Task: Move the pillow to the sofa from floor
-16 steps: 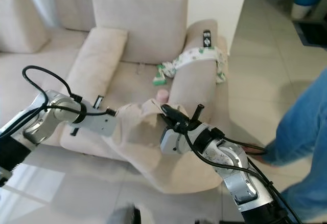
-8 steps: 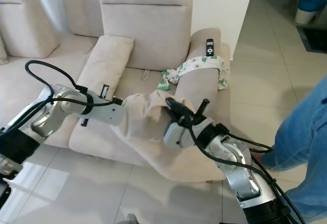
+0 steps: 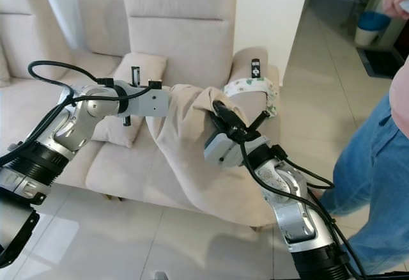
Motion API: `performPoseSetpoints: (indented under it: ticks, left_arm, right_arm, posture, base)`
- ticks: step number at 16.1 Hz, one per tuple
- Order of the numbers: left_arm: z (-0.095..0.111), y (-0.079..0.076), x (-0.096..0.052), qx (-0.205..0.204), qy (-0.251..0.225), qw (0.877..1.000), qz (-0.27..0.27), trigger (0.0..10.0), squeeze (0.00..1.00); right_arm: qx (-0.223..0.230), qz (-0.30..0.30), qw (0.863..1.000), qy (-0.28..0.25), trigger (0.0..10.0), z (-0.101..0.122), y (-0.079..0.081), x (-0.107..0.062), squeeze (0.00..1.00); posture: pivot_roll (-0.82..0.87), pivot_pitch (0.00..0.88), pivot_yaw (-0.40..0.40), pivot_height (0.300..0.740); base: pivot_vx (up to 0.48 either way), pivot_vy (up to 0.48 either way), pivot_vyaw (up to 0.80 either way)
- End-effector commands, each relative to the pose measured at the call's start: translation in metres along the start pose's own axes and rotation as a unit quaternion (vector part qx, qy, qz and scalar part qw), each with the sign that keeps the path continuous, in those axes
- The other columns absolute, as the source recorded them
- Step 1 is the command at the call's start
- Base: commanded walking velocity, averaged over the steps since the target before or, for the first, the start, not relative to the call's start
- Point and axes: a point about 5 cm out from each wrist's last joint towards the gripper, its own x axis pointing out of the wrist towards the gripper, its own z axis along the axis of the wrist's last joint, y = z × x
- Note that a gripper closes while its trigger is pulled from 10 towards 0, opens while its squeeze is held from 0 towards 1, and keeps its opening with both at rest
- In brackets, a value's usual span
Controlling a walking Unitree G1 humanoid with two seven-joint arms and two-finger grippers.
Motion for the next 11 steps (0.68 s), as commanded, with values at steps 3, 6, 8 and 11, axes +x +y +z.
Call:
performPoseSetpoints:
  ticks: [3,6,8,11]
  left_arm:
    - [0.015,-0.004,0.003,0.005,-0.034,0.999,-0.004,10.0,0.00]
    - [0.021,-0.006,0.009,-0.011,-0.040,0.999,0.008,10.0,0.00]
    - [0.025,-0.006,0.011,-0.019,-0.043,0.999,0.016,10.0,0.00]
    - [0.034,-0.009,0.013,-0.026,-0.058,0.998,0.016,10.0,0.00]
  right_arm:
    - [0.008,0.008,0.999,-0.030,10.0,0.013,0.006,0.004,0.00]
    - [0.013,0.007,1.000,-0.025,10.0,0.011,0.007,0.003,0.00]
    - [0.015,0.007,1.000,-0.025,10.0,0.011,0.008,0.003,0.00]
    - [0.018,0.008,0.999,-0.029,10.0,0.012,0.009,0.004,0.00]
  posture:
    - [0.00,0.000,0.044,0.740]
    - [0.00,0.000,0.045,0.740]
    - [0.00,0.000,0.045,0.740]
    - [0.00,0.000,0.043,0.740]
  base:
    - [0.000,0.000,0.00]
    - [0.000,0.000,0.00]
    - [0.000,0.000,0.00]
    - [0.000,0.000,0.00]
